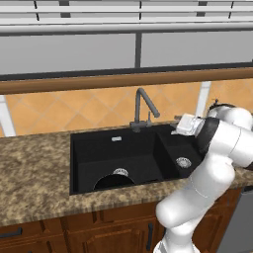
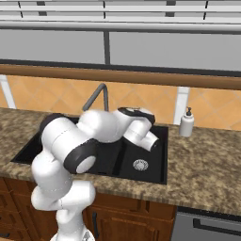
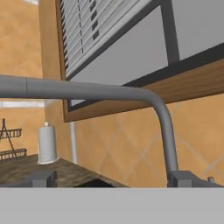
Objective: Pick the pan and sponge and place them into the sink. Then turn on the water.
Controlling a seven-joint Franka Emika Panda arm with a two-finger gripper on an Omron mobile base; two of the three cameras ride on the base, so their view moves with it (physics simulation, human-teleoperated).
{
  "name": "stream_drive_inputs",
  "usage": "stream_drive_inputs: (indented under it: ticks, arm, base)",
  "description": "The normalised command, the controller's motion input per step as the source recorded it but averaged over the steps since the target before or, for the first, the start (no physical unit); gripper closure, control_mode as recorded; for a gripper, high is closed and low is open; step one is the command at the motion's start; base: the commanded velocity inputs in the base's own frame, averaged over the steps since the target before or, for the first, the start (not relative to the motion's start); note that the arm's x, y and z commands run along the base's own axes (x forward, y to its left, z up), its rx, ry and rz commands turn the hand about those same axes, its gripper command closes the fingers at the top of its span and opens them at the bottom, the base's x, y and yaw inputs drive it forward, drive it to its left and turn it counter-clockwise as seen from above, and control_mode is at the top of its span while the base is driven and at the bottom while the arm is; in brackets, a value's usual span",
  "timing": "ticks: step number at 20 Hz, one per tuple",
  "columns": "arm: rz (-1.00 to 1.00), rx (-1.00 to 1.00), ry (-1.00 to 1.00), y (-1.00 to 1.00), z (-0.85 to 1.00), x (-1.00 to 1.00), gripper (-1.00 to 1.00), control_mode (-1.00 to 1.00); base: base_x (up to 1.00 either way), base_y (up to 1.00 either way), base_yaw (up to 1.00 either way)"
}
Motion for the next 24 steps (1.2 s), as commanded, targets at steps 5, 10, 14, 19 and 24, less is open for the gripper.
stream_drive_inputs:
  ticks: [5, 10, 14, 19, 24]
  arm:
    - [-0.02, -0.02, -0.02, 0.02, -0.16, 0.30, -1.00, -1.00]
    - [-0.03, -0.05, -0.01, 0.04, -0.03, 0.35, -1.00, -1.00]
    - [-0.01, -0.03, -0.02, 0.00, -0.01, 0.28, -1.00, -1.00]
    - [-0.01, 0.00, -0.03, 0.12, -0.03, 0.00, -1.00, -1.00]
    - [-0.04, -0.02, -0.08, 0.30, 0.00, 0.03, -1.00, -1.00]
  base:
    - [0.00, 0.00, 0.00]
    - [0.00, 0.00, 0.00]
    - [0.00, 0.00, 0.00]
    - [0.00, 0.00, 0.00]
    - [0.00, 0.00, 0.00]
